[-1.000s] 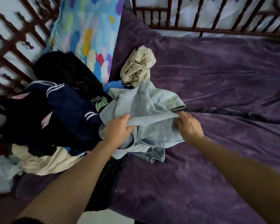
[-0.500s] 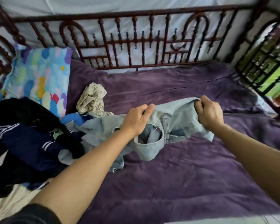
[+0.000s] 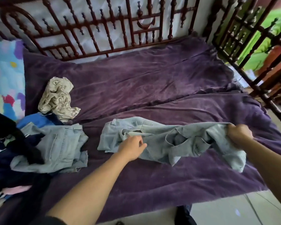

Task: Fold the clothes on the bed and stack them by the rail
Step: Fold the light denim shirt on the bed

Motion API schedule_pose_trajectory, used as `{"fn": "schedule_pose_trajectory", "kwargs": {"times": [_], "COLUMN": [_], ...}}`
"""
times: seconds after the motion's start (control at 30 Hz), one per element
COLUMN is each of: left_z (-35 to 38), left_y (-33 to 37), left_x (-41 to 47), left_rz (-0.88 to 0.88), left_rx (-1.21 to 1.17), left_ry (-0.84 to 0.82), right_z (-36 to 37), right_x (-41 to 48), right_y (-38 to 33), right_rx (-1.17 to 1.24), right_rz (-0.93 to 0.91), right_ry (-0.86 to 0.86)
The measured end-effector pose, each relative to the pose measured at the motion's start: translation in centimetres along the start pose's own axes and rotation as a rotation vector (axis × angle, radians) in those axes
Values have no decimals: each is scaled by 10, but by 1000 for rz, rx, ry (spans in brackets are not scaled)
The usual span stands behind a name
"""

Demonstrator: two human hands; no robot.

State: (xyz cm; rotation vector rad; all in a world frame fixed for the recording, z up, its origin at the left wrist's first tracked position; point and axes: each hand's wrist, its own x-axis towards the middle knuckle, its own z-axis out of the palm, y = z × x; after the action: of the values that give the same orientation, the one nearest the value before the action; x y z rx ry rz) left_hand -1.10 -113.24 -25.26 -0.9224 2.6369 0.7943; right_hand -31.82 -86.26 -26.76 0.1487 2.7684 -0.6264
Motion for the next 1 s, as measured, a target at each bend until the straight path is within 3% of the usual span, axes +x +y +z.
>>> {"fn": "schedule_pose_trajectory", "kwargs": {"times": [0.07, 0.13, 0.27, 0.37, 0.47, 0.57, 0.7, 0.8, 0.9, 1.0], "left_z": [39, 79, 142, 181, 212, 235, 216, 166, 124, 113], "left_y": [22, 44, 82, 104, 115, 119, 120, 112, 107, 92], "left_x": [18, 36, 59, 89, 119, 142, 168, 195, 220, 223], "left_rz": [-24, -24, 0, 47, 63, 92, -202, -230, -187, -258], "left_rx": [42, 79, 77, 144, 202, 181, -317, -349, -330, -311], "left_ry": [-73, -148, -202, -161, -159, -85, 101, 249, 318, 333], "right_z": [14, 26, 42, 66, 99, 124, 114, 92, 81, 82], "right_x": [41, 67, 75, 75, 77, 95, 138, 172, 190, 188], "right_y": [26, 43, 56, 75, 101, 121, 88, 42, 13, 6], "right_rx": [51, 27, -185, -310, -531, -615, -88, 211, 107, -269], "right_rz": [129, 124, -175, -516, -715, -661, -233, -146, -193, -217], "right_ry": [-147, -243, -243, -254, -404, -376, -281, -383, -265, -94]}}
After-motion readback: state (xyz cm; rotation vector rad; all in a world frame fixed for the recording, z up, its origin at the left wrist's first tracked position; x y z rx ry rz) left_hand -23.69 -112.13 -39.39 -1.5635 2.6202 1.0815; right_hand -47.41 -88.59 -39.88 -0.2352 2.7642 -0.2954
